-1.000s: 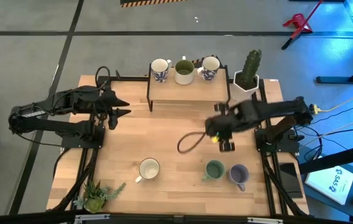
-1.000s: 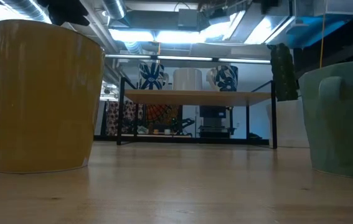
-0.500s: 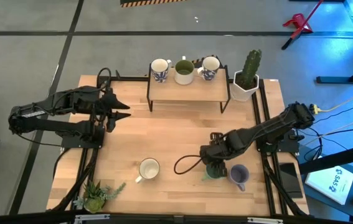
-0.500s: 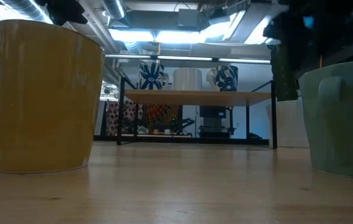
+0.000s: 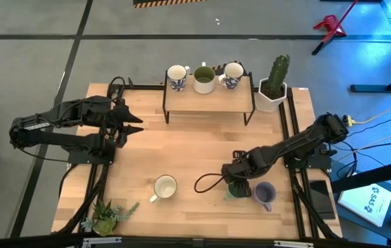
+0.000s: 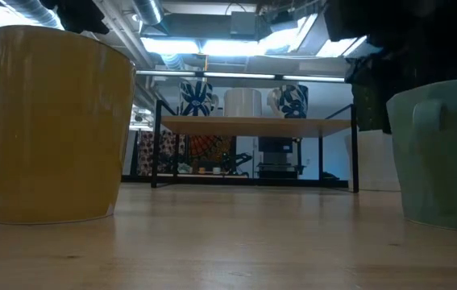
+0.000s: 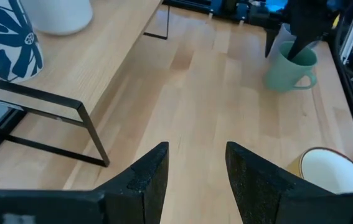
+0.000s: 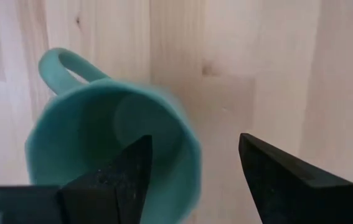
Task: Place coffee mugs
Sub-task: Put the green mug on the shelf
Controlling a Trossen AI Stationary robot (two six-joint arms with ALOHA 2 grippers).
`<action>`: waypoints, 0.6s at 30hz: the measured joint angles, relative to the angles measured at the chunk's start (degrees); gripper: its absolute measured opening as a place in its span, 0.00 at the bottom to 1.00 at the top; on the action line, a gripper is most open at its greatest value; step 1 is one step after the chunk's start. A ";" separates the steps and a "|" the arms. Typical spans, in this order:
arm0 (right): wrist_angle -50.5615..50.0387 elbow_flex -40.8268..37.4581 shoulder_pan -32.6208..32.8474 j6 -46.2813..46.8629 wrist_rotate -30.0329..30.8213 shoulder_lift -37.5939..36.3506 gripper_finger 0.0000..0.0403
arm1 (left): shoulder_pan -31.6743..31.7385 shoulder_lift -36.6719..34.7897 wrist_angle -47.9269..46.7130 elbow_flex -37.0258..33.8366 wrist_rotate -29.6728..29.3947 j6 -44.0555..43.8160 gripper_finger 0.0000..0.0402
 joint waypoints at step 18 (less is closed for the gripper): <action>2.63 -3.34 -0.07 1.22 0.37 0.02 0.14 | 0.01 0.02 -0.13 0.00 -1.82 -0.09 0.38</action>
